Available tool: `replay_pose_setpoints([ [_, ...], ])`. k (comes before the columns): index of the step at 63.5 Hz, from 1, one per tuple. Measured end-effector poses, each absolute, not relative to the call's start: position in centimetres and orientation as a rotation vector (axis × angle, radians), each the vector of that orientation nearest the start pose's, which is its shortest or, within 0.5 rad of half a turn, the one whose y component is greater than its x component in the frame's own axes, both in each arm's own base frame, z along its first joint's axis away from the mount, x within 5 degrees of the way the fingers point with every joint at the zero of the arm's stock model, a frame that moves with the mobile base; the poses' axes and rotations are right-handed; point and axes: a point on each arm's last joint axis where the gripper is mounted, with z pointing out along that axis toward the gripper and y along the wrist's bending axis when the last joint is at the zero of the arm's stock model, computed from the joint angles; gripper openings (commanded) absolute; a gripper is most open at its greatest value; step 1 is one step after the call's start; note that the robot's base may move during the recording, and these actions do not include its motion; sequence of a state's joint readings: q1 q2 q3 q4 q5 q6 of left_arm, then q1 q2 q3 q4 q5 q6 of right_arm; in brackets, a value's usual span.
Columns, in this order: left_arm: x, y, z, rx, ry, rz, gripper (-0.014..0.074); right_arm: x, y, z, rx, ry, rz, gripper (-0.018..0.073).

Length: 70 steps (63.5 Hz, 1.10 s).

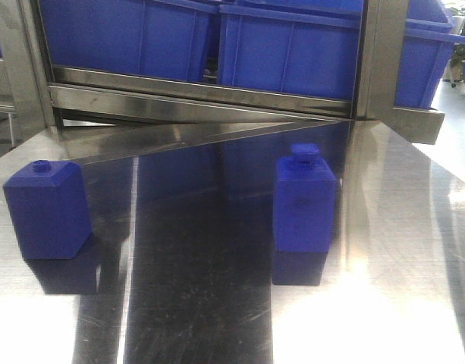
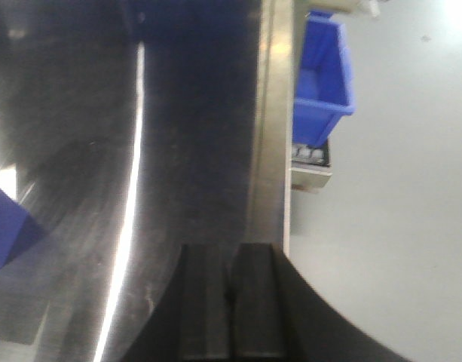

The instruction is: Pick and sort blue part to right shelf

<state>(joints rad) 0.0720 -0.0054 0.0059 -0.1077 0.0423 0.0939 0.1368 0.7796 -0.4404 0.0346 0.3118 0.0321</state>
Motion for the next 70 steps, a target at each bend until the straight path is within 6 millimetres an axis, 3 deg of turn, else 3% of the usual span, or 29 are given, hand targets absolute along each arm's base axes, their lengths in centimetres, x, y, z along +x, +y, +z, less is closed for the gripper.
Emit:
replay_pose_setpoints([
  [10,5.6,0.4,20.8,-0.062,1.525,0.043,0.0132,17.2,3.6,26.0,-0.141,2.219,0.169,0.0609],
  [12,5.6,0.4,20.8,-0.062,1.525,0.043,0.0132,17.6,3.9,26.0,-0.137,2.24,0.18,0.0645],
  [25,5.6,0.4,20.8,-0.062,1.525,0.043,0.0132,20.0,6.2,26.3,-0.114,2.426,0.245,0.062],
  [46,5.6,0.4,20.8,-0.062,1.525,0.043,0.0132,24.0,11.2,28.6,0.018,2.744,0.288,0.062],
  [56,5.6,0.4,20.8,-0.062,1.525,0.043,0.0132,25.9,14.0,29.4,0.005,2.815,0.281,0.062],
  [70,5.6,0.4,20.8,-0.062,1.525,0.043,0.0132,27.9,18.0,28.8,-0.046,2.882,0.268,0.062],
])
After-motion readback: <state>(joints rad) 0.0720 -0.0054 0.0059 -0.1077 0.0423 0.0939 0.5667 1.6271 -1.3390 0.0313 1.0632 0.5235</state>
